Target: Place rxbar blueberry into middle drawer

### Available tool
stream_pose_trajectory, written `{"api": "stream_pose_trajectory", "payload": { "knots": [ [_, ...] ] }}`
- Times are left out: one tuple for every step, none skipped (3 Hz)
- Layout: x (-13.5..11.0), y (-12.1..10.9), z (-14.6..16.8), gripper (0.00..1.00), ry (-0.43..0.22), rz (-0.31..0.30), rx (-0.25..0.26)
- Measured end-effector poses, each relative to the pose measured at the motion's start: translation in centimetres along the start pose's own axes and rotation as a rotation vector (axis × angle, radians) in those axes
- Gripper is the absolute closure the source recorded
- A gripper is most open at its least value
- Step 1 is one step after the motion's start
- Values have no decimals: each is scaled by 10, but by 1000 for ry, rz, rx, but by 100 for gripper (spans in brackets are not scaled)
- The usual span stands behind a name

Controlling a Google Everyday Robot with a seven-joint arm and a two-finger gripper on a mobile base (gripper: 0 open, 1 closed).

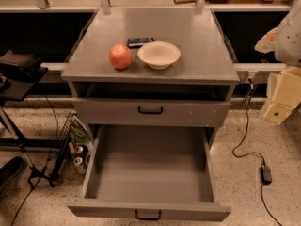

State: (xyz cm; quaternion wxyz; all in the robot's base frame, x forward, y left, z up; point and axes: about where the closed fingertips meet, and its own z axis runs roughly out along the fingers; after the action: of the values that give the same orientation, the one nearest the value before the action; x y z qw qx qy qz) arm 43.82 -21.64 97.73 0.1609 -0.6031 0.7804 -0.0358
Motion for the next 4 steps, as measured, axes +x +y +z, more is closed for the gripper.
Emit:
{"api": "stream_pose_trajectory", "payload": {
  "knots": [
    [0,0,0,0,0,0,0],
    [-21,-10,-2,0,-63,37,17],
    [-56,-27,-3,0,-180,118,28],
    [-93,-45,-3,0,-280,226,-4]
  ]
}}
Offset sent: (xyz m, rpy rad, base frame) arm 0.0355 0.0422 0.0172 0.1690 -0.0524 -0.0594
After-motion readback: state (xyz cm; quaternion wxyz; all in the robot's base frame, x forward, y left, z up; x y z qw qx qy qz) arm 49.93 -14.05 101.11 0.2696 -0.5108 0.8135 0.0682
